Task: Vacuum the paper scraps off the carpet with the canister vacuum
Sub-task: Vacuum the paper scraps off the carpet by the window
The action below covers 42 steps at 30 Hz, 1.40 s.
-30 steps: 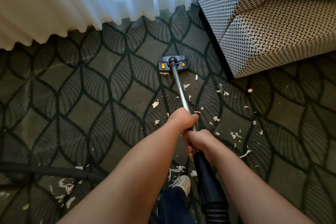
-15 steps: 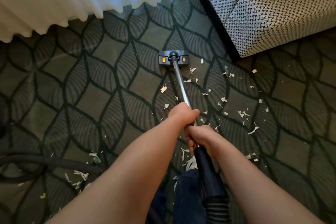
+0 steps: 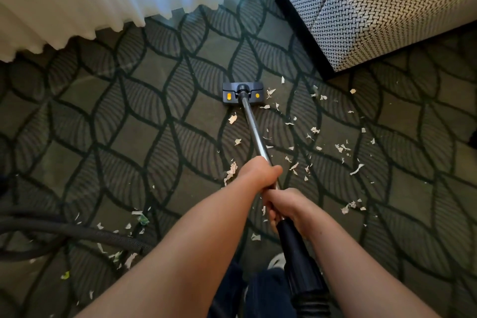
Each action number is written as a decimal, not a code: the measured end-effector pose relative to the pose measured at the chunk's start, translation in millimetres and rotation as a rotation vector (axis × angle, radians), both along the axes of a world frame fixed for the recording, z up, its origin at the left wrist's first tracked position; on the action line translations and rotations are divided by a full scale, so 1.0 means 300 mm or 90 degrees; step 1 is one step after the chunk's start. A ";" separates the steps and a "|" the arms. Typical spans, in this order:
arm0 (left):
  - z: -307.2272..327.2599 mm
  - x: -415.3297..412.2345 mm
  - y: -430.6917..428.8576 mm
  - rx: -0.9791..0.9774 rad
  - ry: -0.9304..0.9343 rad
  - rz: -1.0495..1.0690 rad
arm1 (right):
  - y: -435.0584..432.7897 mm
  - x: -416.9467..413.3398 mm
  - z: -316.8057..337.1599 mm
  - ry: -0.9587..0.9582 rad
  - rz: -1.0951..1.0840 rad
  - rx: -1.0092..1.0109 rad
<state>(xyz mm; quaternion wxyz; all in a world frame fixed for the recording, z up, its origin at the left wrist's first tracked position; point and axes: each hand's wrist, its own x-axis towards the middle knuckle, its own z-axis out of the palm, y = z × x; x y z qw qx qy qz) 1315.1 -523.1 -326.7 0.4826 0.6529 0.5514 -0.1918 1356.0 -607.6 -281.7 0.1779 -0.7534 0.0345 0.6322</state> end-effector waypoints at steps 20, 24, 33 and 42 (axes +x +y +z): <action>0.063 -0.185 -0.497 -0.033 0.004 0.061 | -0.480 -0.155 0.060 0.013 0.077 0.004; 0.106 -0.200 -0.575 -0.051 0.000 0.067 | -0.550 -0.169 0.084 0.021 0.091 -0.018; 0.131 -0.235 -0.667 -0.064 0.008 0.075 | -0.647 -0.208 0.125 0.030 0.076 -0.018; 0.174 -0.243 -0.714 -0.041 -0.002 0.064 | -0.692 -0.210 0.177 0.014 0.067 -0.020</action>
